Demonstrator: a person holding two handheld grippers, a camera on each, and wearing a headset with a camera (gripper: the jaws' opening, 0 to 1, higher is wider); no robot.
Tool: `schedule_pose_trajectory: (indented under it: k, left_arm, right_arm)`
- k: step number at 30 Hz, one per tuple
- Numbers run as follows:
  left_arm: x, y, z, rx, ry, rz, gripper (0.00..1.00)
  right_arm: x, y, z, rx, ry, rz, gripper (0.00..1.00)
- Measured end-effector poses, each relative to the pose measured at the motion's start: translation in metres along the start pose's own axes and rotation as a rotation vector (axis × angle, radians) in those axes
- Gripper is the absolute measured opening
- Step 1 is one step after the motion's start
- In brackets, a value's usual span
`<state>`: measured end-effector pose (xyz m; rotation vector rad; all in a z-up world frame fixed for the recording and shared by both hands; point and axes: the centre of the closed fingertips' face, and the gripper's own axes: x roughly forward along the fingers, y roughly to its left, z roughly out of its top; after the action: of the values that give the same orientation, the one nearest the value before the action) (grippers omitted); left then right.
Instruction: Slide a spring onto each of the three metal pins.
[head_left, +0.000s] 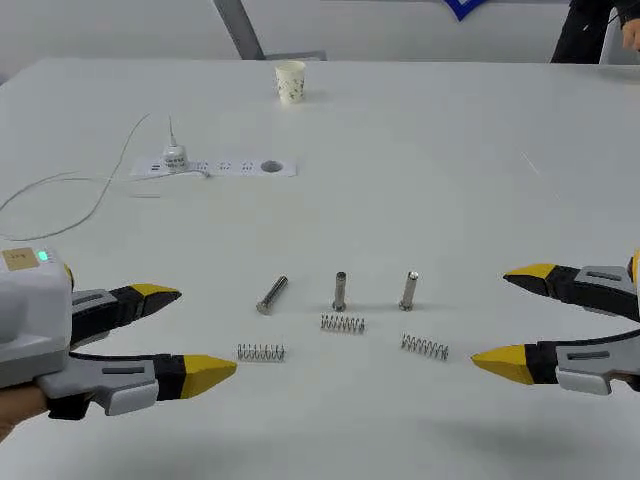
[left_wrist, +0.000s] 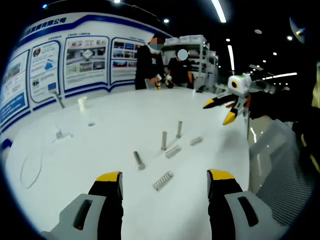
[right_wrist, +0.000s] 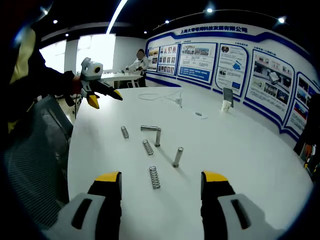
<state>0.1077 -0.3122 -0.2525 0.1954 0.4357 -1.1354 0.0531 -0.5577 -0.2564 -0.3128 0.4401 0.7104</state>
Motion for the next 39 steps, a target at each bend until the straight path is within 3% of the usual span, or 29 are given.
schedule_pose_trajectory:
  k: [16, 25, 39]
  left_arm:
    - [0.013, 0.019, 0.013, 0.027, 0.048, 0.012, 0.58]
    - [0.023, 0.033, 0.02, 0.005, 0.06, 0.02, 0.56]
    - [0.051, 0.045, 0.02, 0.013, 0.14, 0.013, 0.54]
  right_arm:
    - [-0.002, 0.002, 0.001, 0.002, -0.007, -0.006, 0.66]
    - [-0.001, 0.003, -0.002, 0.006, -0.007, -0.006, 0.66]
    - [0.0, 0.002, -0.003, 0.009, -0.01, -0.009, 0.66]
